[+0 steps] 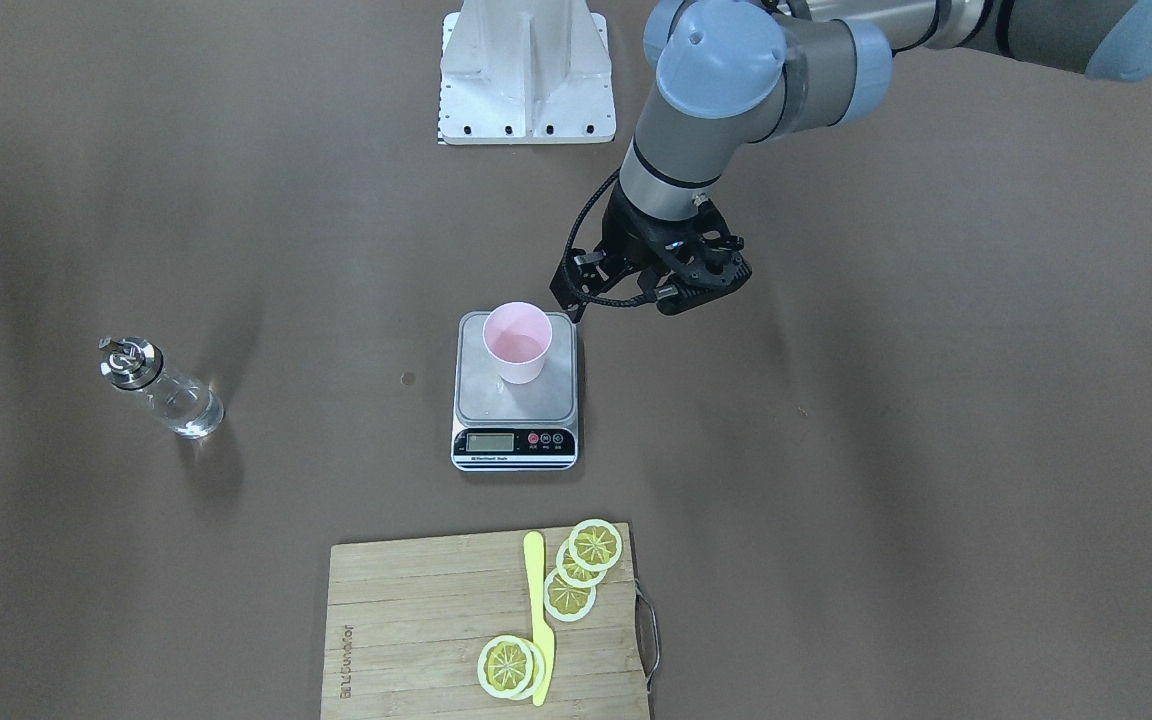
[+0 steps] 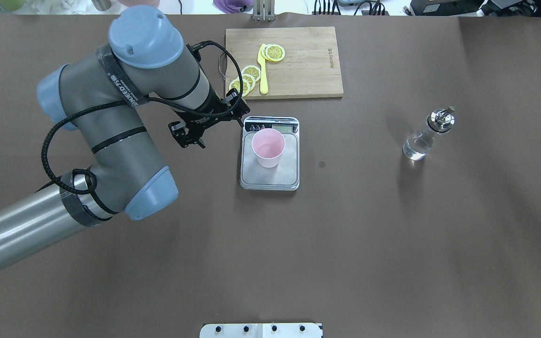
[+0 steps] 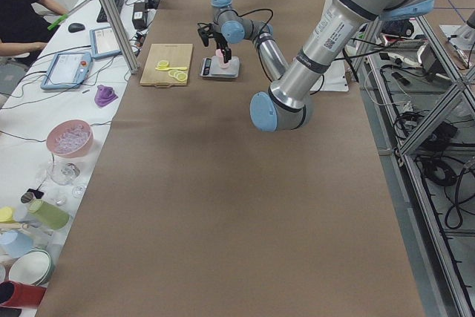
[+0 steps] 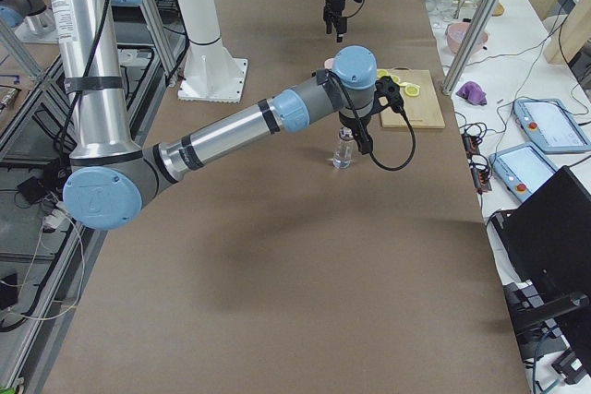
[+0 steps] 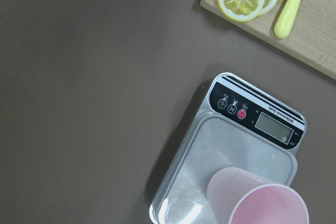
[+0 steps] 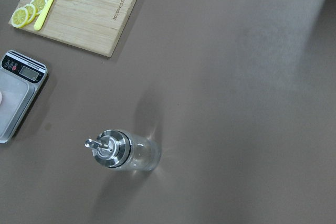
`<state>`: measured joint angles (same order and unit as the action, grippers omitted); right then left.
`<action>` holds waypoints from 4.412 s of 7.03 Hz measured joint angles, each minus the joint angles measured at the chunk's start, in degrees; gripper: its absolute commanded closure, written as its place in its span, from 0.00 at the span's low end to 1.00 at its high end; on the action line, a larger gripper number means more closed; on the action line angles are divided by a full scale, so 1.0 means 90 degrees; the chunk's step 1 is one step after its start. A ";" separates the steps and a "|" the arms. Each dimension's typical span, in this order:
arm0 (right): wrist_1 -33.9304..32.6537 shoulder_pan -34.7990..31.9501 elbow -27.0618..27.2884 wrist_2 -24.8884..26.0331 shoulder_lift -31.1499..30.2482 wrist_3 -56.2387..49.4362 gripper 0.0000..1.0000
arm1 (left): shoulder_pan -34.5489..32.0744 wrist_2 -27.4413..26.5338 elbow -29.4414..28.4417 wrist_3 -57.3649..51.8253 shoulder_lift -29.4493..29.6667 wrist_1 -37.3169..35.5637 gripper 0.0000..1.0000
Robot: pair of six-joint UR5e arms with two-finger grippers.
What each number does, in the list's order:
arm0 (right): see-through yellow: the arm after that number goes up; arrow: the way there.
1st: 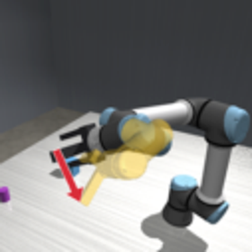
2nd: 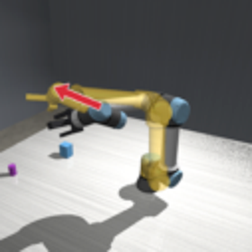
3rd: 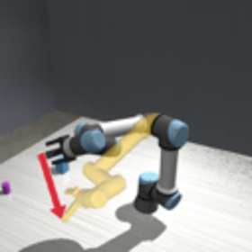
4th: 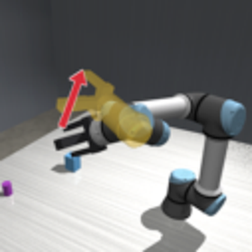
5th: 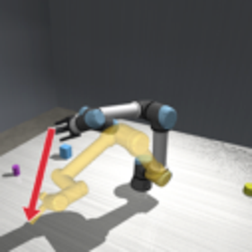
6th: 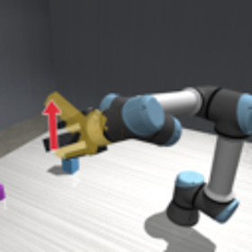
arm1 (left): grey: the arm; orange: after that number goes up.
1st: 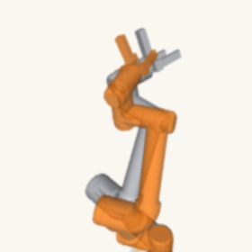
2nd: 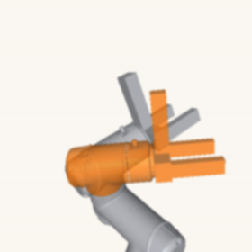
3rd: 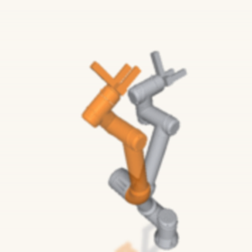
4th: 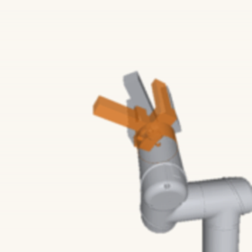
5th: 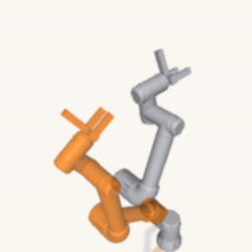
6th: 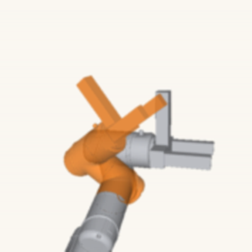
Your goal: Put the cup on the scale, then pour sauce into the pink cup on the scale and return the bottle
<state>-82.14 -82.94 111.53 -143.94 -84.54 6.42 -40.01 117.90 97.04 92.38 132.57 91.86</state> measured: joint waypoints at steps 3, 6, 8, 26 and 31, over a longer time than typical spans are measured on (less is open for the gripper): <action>0.2071 0.0410 0.0116 0.0946 -0.0817 0.1265 0.02 | -0.0079 -0.0002 0.0138 -0.0001 -0.0166 -0.0001 0.02; 0.3748 0.1633 0.0378 0.2136 -0.1624 0.3009 0.02 | -0.0075 -0.0007 0.0154 0.0001 -0.0284 0.0007 0.02; 0.3876 0.2635 0.0882 0.3016 -0.1906 0.3772 0.02 | -0.0057 -0.0013 0.0161 0.0008 -0.0327 0.0008 0.02; 0.6570 0.5902 -0.1687 0.8083 -0.1040 0.4603 0.07 | -0.0037 -0.0014 0.0095 -0.0134 -0.0433 0.0077 0.02; 0.6625 0.5855 -0.1905 0.8330 -0.0847 0.4323 0.08 | -0.0037 -0.0014 0.0077 -0.0176 -0.0436 0.0077 0.02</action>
<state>-22.52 -30.25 94.38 -68.97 -92.16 45.33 -40.34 117.77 97.74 90.80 128.64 92.55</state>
